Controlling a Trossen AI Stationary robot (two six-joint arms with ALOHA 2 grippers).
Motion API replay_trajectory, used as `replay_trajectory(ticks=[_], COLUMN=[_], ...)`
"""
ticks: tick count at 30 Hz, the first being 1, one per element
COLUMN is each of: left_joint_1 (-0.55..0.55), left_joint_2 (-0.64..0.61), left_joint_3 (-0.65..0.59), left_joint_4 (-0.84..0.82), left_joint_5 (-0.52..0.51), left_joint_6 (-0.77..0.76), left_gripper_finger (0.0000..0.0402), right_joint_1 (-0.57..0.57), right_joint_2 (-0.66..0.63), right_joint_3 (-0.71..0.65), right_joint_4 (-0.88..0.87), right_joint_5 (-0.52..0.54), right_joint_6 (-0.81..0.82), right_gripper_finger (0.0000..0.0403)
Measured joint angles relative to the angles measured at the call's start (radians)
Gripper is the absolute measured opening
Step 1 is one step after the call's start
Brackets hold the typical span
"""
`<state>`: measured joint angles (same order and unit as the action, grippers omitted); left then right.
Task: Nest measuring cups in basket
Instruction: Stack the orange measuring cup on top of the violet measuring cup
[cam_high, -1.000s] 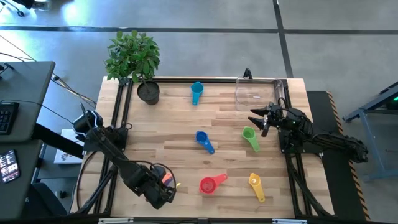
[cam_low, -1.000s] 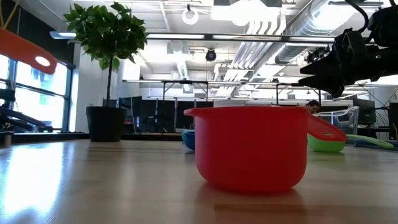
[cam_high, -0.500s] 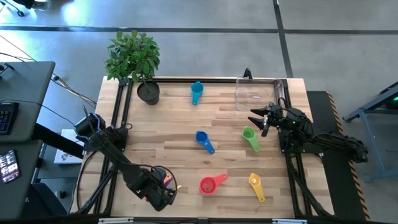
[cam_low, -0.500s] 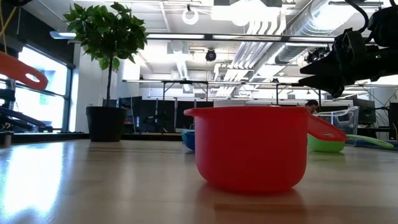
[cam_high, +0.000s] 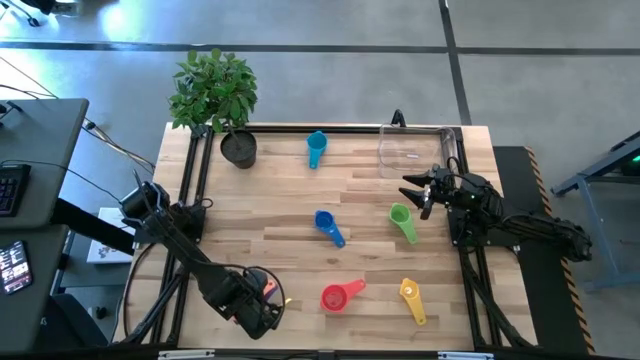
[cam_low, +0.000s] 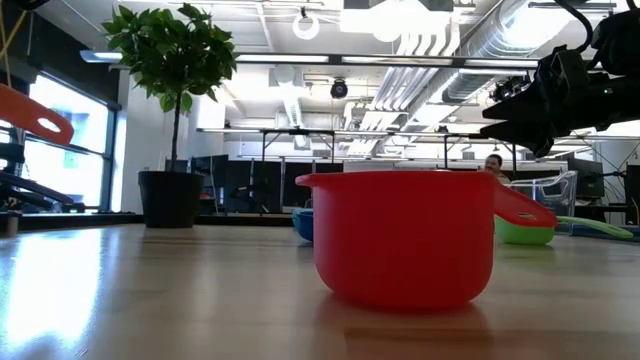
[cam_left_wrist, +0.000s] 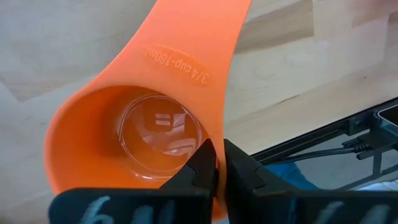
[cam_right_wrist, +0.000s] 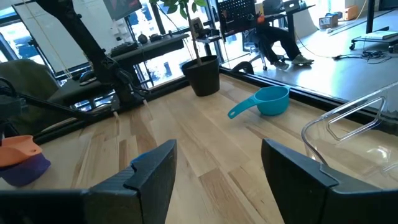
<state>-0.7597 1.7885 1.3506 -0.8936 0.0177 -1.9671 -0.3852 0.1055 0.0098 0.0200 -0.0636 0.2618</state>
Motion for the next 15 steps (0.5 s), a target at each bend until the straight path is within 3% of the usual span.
replay_trajectory(ticks=[6,15], left_joint_1=[0.0,0.0], left_joint_2=[0.0,0.0], left_joint_3=[0.0,0.0], left_joint_4=[0.001,0.001], left_joint_5=[-0.001,-0.001], left_joint_6=[0.041,0.05], left_gripper_finger=[0.0011,0.0067], right_joint_1=[0.0,0.0], right_joint_2=[0.0,0.0], right_joint_3=[0.0,0.0], right_joint_4=[0.0,0.0], right_joint_5=[0.0,0.0], right_joint_6=[0.0,0.0], right_gripper_finger=[0.0225,0.0225])
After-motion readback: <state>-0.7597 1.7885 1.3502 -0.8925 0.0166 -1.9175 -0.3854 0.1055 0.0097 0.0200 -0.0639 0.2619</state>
